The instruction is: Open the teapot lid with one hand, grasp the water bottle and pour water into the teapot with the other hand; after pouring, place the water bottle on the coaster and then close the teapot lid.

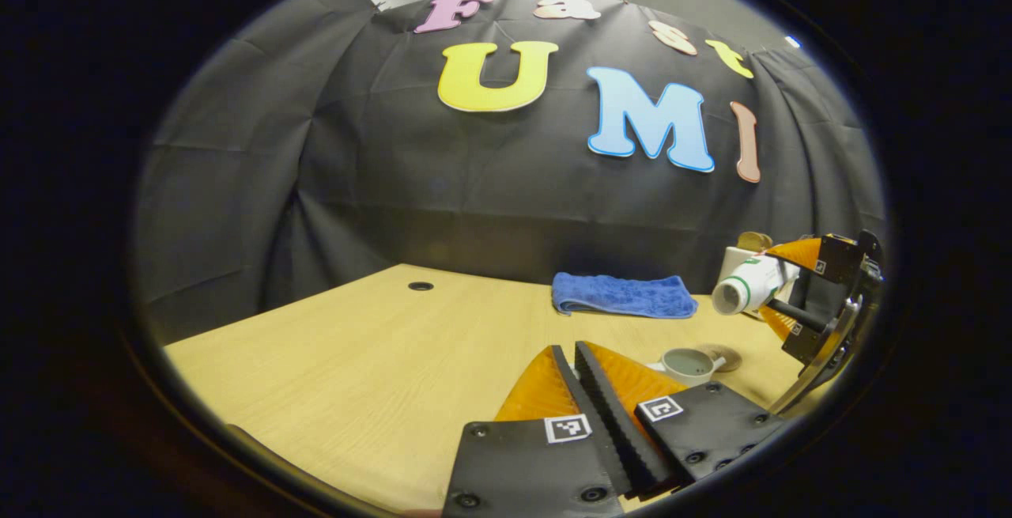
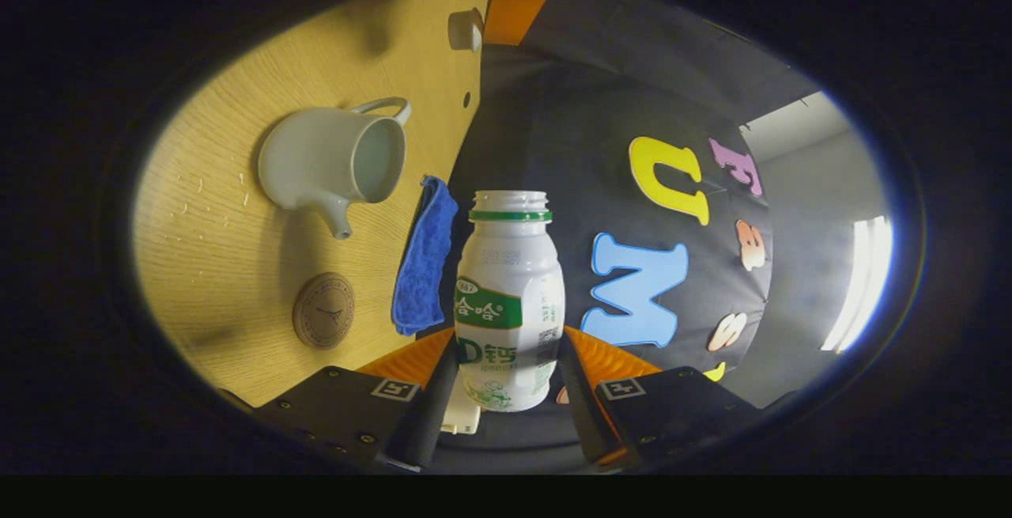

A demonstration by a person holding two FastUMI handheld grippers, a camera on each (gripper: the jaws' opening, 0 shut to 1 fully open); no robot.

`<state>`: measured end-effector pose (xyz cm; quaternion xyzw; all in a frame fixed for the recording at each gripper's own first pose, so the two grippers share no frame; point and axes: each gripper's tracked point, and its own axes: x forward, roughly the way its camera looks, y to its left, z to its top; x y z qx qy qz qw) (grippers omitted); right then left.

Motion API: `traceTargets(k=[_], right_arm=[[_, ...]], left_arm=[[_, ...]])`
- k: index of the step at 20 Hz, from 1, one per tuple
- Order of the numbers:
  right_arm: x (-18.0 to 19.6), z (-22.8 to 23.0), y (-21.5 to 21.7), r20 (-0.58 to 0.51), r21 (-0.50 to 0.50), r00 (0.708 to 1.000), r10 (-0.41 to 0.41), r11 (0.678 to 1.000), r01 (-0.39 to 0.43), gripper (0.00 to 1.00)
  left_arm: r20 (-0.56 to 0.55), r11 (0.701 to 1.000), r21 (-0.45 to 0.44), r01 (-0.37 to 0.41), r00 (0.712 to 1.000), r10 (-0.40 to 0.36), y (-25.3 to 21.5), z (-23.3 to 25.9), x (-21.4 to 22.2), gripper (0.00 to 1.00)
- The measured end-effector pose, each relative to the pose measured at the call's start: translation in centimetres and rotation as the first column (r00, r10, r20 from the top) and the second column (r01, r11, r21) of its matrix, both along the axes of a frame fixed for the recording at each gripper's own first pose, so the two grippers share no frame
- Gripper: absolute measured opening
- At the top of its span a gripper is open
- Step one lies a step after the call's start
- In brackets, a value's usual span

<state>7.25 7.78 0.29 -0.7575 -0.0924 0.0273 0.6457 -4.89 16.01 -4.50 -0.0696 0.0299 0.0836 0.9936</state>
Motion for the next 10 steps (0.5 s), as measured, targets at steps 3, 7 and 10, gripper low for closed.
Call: traceTargets(k=[3,7,10], right_arm=[[-0.06,0.15,-0.03,0.003,-0.014,1.0,0.004,1.0,-0.004,0.68],[-0.28,0.18,0.04,0.004,-0.023,1.0,0.006,1.0,-0.006,0.68],[-0.08,0.37,0.01,0.009,-0.034,1.0,0.006,0.999,-0.006,0.68]], left_arm=[[-0.001,1.0,-0.001,0.004,1.0,-0.004,-0.07,-0.22,-0.07,0.09],[-0.003,1.0,-0.005,0.007,1.0,-0.007,-0.15,-0.31,0.12,0.09],[-0.005,1.0,-0.007,0.008,1.0,-0.008,-0.14,-0.24,0.16,0.09]])
